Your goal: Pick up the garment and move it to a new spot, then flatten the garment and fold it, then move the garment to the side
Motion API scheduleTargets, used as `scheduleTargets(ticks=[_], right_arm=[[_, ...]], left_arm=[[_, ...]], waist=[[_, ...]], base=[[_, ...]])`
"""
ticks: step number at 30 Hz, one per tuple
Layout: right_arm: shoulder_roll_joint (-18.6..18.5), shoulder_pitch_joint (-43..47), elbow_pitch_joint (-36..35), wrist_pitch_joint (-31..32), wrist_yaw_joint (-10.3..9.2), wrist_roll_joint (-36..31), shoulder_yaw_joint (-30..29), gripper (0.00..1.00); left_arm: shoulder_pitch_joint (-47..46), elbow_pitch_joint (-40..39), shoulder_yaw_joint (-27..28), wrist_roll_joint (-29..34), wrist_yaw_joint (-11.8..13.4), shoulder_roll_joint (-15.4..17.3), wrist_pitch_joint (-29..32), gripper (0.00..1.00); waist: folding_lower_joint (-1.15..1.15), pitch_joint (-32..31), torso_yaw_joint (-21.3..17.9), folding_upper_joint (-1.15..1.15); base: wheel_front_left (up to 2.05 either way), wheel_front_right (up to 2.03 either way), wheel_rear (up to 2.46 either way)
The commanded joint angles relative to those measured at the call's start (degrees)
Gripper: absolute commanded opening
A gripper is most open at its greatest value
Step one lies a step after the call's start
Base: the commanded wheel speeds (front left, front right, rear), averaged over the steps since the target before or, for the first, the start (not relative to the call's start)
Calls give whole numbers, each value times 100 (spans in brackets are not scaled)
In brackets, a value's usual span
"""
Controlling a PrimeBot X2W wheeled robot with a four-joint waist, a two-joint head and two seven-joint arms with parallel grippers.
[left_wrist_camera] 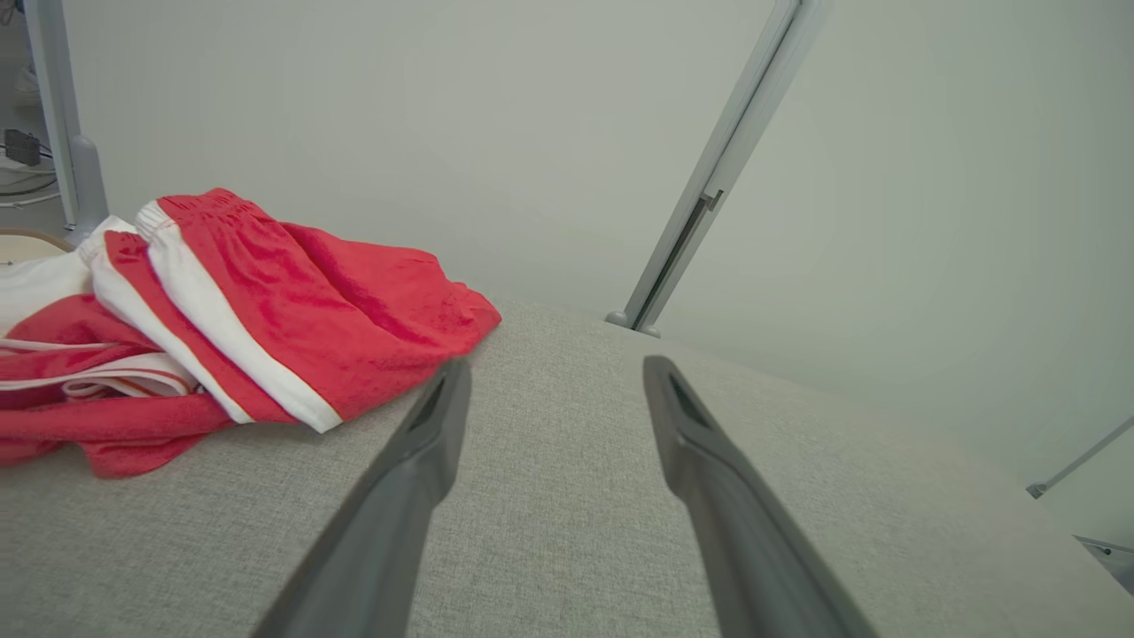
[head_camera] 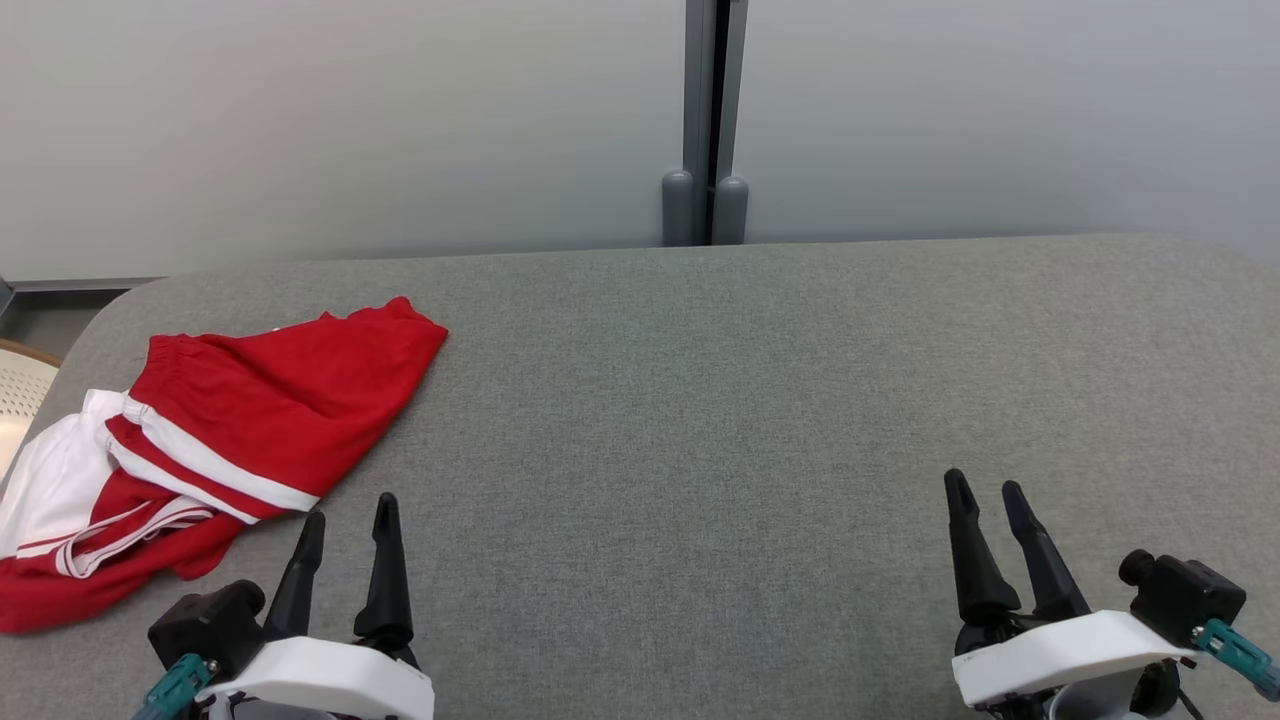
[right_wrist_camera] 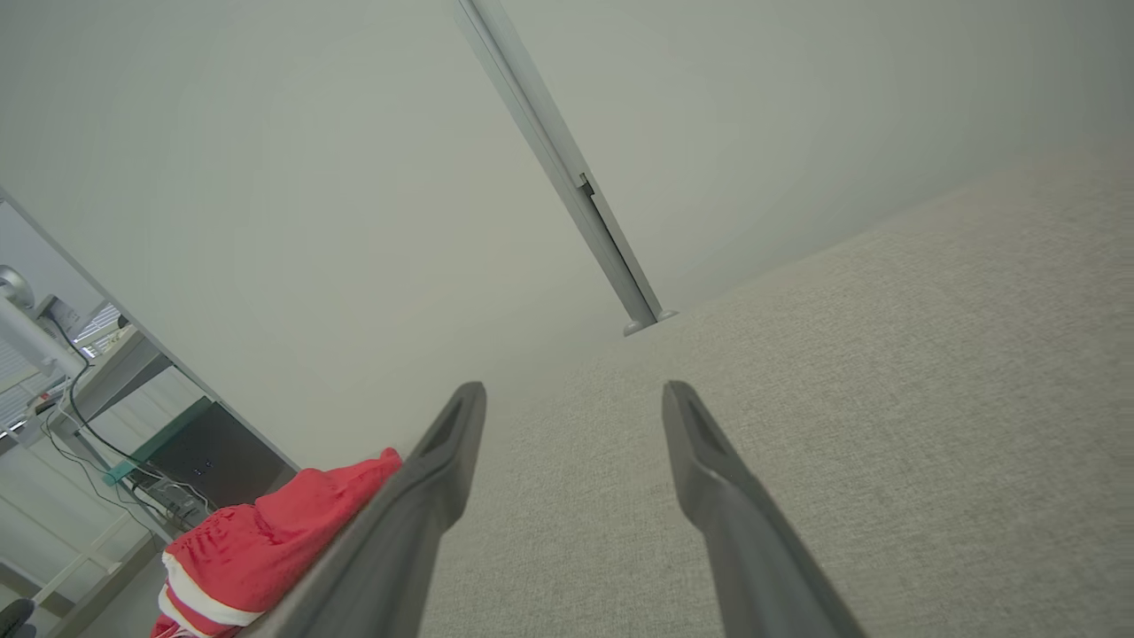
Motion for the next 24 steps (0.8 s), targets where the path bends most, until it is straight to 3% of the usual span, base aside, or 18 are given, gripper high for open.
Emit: scheduleTargets(ticks=[1,24], right_arm=[[-40,-28,-35,-76,1,-165,-24,100],[-49,103,80,-402,1,-1517,154,100]], left_arm=[[-22,-111,34,141,43,20,-60,100],[369,-185,248,1525,-688,-249,-391,100]], waist=[[0,-5,3,0],[0,-93,-33,0]], base=[[0,0,0],[0,0,0]])
